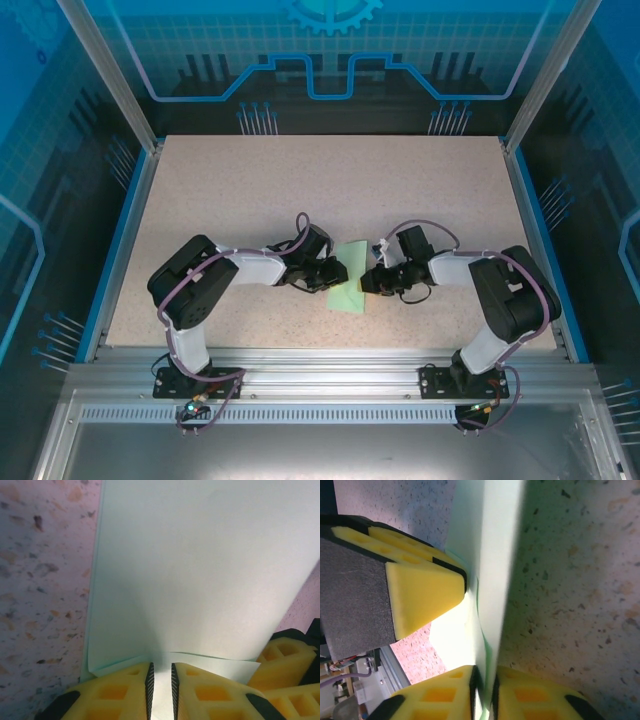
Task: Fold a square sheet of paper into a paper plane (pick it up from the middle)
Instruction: Turn over the paper at the center of the table.
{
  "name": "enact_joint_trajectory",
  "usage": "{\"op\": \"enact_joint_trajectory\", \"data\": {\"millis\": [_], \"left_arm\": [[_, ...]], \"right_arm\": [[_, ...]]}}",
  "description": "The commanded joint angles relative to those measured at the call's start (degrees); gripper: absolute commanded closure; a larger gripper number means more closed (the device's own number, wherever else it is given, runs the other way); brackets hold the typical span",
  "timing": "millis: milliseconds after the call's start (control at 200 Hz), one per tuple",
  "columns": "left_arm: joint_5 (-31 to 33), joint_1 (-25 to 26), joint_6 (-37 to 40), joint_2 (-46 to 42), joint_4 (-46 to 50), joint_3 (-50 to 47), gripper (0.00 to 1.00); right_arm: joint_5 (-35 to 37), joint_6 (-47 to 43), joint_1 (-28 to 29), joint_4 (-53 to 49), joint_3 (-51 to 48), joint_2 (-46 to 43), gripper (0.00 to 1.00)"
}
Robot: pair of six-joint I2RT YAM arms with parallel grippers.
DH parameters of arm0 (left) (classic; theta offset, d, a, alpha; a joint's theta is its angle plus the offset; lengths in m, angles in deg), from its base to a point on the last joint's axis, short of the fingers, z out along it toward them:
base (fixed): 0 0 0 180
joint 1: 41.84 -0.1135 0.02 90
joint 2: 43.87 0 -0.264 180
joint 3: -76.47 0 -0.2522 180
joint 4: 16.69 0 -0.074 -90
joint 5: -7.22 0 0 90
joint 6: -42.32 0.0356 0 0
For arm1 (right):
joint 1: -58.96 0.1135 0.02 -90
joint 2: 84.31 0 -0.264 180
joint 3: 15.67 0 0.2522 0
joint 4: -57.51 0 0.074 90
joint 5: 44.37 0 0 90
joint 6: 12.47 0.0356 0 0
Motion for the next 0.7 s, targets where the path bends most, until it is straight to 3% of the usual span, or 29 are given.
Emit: {"op": "enact_joint_trajectory", "data": {"millis": [0, 170, 275, 485, 610, 695], "left_arm": [[-1.2, -0.6, 0.0, -2.9, -0.1, 0.6, 0.77], [2.0, -1.3, -0.2, -9.6, 0.1, -2.1, 0.69], [5.8, -2.2, 0.3, -15.0, 2.7, -4.1, 0.67], [15.5, -3.5, 0.9, -25.5, 9.2, -8.7, 0.64], [20.6, -4.4, 0.2, -31.3, 12.8, -11.4, 0.62], [23.4, -5.1, -0.7, -35.0, 14.2, -13.7, 0.61]], "right_arm": [[-0.2, -0.3, 0.9, -2.4, 1.3, -1.9, 0.9], [3.7, -1.3, 1.0, -11.2, 4.8, -7.8, 0.97], [10.7, -2.9, 2.0, -21.8, 9.5, -14.0, 0.96], [46.6, -1.3, 9.0, -50.1, 27.4, -19.0, 0.92], [70.4, 5.1, 15.7, -68.1, 39.7, -11.0, 0.94], [79.4, 9.9, 19.1, -77.4, 45.4, -3.3, 0.93]]}}
